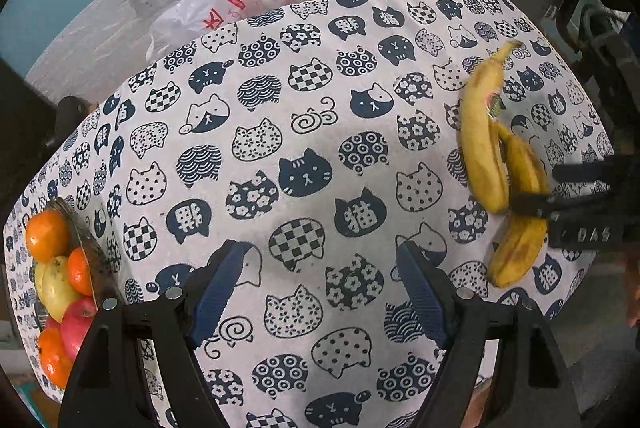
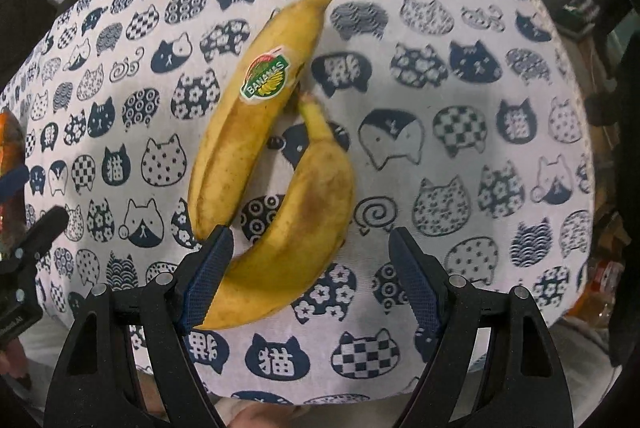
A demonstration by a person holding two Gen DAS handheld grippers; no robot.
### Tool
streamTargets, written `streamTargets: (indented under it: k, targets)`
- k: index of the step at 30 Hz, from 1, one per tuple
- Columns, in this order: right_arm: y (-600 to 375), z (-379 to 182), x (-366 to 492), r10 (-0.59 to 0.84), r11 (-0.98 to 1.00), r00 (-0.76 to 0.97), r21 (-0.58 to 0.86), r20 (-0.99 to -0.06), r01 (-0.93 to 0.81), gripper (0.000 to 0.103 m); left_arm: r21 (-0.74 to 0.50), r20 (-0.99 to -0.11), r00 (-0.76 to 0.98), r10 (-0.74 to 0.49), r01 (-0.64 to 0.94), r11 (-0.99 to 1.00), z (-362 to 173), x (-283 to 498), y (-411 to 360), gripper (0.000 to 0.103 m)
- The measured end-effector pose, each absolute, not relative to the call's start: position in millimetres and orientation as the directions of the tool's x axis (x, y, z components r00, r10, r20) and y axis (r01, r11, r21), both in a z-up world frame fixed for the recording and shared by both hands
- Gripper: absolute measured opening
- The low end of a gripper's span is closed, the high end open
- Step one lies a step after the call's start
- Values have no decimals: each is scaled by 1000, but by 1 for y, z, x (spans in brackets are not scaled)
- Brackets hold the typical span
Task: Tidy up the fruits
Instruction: 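Grasp one banana with the right gripper while the left gripper grasps the other banana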
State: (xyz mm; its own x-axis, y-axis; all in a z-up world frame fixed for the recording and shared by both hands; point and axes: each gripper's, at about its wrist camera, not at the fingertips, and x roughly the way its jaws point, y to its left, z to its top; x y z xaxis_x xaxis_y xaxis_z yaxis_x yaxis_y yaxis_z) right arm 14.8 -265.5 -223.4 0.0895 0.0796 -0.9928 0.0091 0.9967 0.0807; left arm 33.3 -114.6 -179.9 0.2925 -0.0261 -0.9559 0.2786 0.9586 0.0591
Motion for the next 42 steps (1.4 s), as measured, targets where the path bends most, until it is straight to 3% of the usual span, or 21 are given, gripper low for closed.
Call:
streamTargets:
  k: [3, 7, 13, 19, 26, 28, 33, 42]
  targets:
    - [-260, -230, 12, 83, 997, 86, 83, -993, -6, 78, 53, -958, 287, -29, 274, 960, -181, 38, -119, 81]
    - [-260, -231, 12, 138, 990, 89, 136, -986, -23, 60, 55, -958, 284, -28, 281, 958, -182, 43, -128, 81]
    - [-281, -226, 14, 146, 989, 104, 148, -984, 4, 42, 54, -960, 280, -33, 298, 953, -183, 49, -143, 81]
    - [-296, -213, 18, 17, 999, 169, 8, -985, -53, 32, 29, -964, 262, -52, 295, 955, -186, 58, -157, 81]
    - [-303, -210, 27, -27, 997, 206, -41, -978, -63, 35, -25, -967, 236, -95, 284, 958, -189, 75, -179, 82]
    - [-306, -211, 29, 12, 999, 208, 4, -978, -39, 42, -41, -966, 233, -111, 283, 958, -190, 79, -186, 82]
    - [-338, -206, 41, 109, 991, 201, 121, -974, 49, 42, -101, -963, 215, -164, 275, 956, -197, 93, -204, 87]
    - [-354, -219, 30, 116, 987, 183, 134, -976, 91, 52, -150, -965, 174, -196, 249, 957, -217, 108, -228, 90]
